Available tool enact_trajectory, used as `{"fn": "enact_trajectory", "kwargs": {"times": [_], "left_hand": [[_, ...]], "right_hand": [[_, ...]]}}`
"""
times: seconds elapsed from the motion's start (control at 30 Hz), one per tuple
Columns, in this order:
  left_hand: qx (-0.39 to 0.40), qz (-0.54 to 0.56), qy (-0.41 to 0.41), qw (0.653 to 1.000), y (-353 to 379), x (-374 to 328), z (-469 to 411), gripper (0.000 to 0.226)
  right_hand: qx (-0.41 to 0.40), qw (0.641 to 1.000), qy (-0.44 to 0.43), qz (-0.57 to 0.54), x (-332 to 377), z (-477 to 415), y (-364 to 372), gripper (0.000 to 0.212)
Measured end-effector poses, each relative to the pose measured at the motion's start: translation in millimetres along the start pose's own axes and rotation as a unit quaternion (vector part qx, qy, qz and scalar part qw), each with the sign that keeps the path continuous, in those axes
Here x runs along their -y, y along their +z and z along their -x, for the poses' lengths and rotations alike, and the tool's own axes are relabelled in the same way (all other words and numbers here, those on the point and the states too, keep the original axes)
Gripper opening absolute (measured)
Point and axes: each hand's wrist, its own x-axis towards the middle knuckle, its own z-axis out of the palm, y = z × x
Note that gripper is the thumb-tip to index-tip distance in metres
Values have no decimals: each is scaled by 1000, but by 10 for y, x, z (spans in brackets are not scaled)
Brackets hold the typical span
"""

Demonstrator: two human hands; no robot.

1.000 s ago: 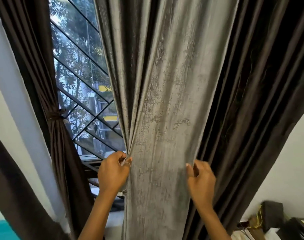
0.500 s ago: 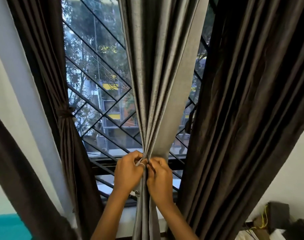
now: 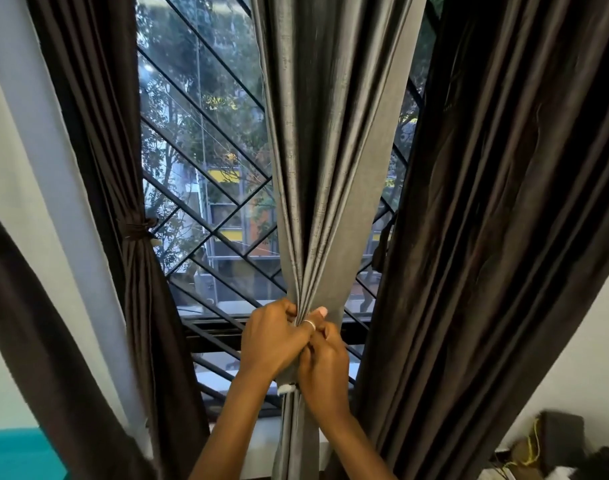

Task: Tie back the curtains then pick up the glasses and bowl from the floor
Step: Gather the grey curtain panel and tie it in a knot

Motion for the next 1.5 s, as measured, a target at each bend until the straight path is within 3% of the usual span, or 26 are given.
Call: {"fn": "enact_trajectory", "kwargs": {"times": [0.13,0.3,0.43,0.5,0.67,0.77,0.87,0.93,1.0,1.1,1.17,1.23,1.33,1.5], "left_hand": [[-29,-33,-4,999,56,-83,-10,44],[-12,10,1,1000,27,29,2,45],[4,8,24,1000,-58,87,34,47],[31,22,28,999,-79,103,47,43],[180,209,14,961,-184,114,103,20],[257,319,-12,912,-279,65,163,26],[294,343,-14,892,-327,112,190,35],[306,352,-13,884,-349,139,203,36],[318,366,-15,875,-350,159,218,36],[328,381,-23,864,-348,183,225,38],[329,384,-25,862,-349,189,223,39],[330,387,-30,860,-361,182,213,38],[323,387,-38,863,-375,174,176,36],[271,355,-44,894,-295,200,121,33]], "right_hand": [[-5,1000,-4,5,12,23,-38,20],[38,997,-29,-65,-36,37,-139,28],[-12,983,89,-161,-195,-124,-340,25],[-6,968,140,-210,-259,-279,-455,36],[135,904,180,-363,-396,-627,-683,66],[225,818,213,-484,-408,-716,-761,88],[264,763,237,-540,-448,-717,-778,79],[288,752,237,-544,-445,-713,-779,74],[311,744,241,-540,-429,-710,-767,83],[328,748,238,-526,-436,-696,-761,100],[340,756,236,-508,-461,-689,-779,100],[352,769,236,-479,-454,-691,-815,86],[322,817,231,-419,-376,-683,-859,50],[161,902,225,-331,-229,-528,-830,34]]}}
